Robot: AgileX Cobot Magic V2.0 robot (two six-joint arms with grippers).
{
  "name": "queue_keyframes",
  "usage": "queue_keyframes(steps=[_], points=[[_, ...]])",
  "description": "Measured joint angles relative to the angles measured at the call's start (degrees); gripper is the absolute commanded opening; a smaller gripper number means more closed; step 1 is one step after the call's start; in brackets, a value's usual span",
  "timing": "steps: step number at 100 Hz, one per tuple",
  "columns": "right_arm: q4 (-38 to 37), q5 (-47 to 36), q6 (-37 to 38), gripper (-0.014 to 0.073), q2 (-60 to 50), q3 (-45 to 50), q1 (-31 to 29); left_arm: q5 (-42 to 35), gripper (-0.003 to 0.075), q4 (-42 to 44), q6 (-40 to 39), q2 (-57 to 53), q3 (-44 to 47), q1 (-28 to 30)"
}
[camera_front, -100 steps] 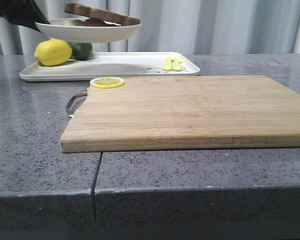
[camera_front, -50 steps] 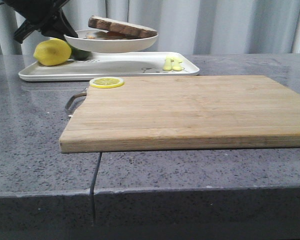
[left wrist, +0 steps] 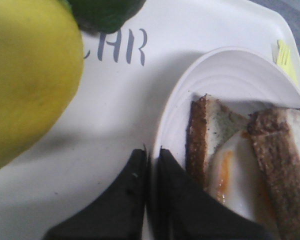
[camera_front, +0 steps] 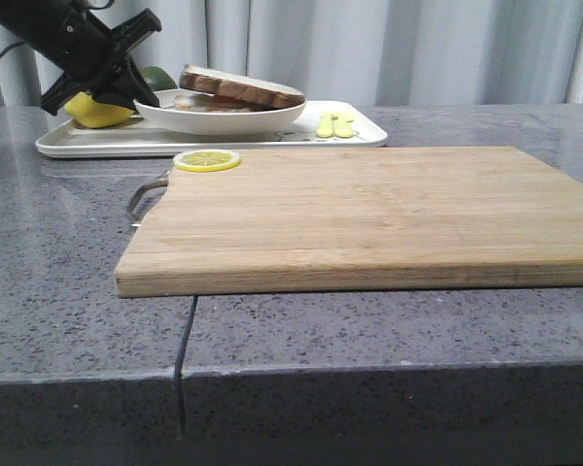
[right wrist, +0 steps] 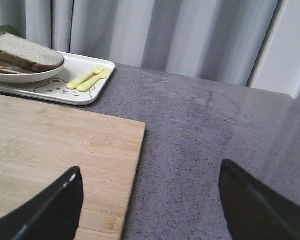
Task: Place bread and move sandwich to tray
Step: 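Lower the plate onto the tray and open the left gripper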
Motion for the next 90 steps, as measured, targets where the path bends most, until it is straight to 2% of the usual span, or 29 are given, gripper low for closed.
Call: queue_keyframes(steps=[75, 82, 90], points=[[0.0, 0.0, 0.1, 0.0552, 0.0, 0.0, 0.0, -0.4, -0.0015, -1.8, 0.0, 2.3, -0.4, 0.0], [0.0, 0.0, 0.1, 0.0552, 0.0, 0.0, 0.0, -0.4, 0.0010, -1.9, 0.0, 2.3, -0.4, 0.0], [0.0, 0.0, 0.1, 0.0552, 0.0, 0.0, 0.0, -0.4, 0.0088, -2.3, 0.0, 2.4, -0.4, 0.0]])
